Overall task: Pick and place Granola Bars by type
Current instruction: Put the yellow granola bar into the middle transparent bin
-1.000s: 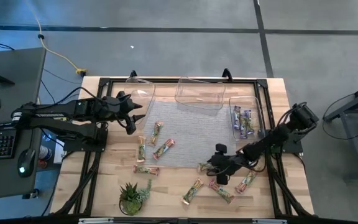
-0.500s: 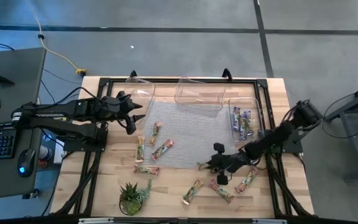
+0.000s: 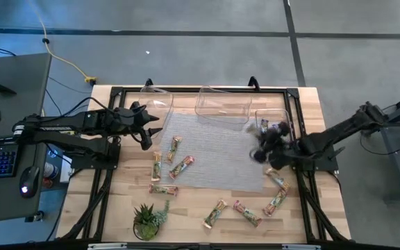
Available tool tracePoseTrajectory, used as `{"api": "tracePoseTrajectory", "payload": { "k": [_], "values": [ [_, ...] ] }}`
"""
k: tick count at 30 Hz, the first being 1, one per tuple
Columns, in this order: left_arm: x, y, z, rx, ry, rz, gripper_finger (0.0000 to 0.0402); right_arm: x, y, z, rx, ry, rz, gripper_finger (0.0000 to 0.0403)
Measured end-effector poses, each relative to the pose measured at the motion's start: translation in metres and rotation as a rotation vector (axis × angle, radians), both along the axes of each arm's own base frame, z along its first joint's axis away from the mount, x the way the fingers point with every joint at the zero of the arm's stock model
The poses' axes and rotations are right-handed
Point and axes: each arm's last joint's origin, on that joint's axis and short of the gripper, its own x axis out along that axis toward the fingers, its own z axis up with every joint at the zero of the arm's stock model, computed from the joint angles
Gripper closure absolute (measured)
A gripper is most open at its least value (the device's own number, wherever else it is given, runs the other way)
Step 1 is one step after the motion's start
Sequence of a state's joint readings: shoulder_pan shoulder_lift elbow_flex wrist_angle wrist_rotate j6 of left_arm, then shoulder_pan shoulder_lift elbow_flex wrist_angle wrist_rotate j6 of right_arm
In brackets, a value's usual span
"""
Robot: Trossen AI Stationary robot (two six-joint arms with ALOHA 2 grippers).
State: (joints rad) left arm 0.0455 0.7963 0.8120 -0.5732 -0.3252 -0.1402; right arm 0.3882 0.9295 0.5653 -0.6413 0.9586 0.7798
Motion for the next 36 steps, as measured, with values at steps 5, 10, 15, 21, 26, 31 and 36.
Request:
{"api": "tracePoseTrajectory", "payload": {
  "k": [5,10,15,21,26,31,36],
  "values": [
    [0.0,0.0,0.0,0.0,0.0,0.0,0.02,-0.014,-0.023,-0.008,0.153,-0.014,-0.187,0.0349],
    [0.0,0.0,0.0,0.0,0.0,0.0,0.02,0.0,-0.034,-0.001,0.102,-0.041,-0.152,0.036],
    [0.0,0.0,0.0,0.0,0.001,0.0,0.02,0.022,-0.057,0.02,-0.061,-0.107,-0.061,0.0351],
    [0.0,0.0,0.0,0.001,0.0,0.001,0.02,0.04,-0.105,0.026,-0.113,-0.155,-0.006,0.0333],
    [0.0,0.0,0.0,0.001,-0.001,0.001,0.02,0.057,-0.145,-0.002,0.004,-0.111,0.001,0.0333],
    [0.0,0.0,0.0,0.001,-0.001,0.001,0.02,0.082,-0.171,-0.018,0.044,-0.036,-0.017,0.0334],
    [0.0,0.0,0.0,0.001,-0.001,0.001,0.02,0.106,-0.182,-0.028,0.1,0.034,0.033,0.0349]
  ]
}}
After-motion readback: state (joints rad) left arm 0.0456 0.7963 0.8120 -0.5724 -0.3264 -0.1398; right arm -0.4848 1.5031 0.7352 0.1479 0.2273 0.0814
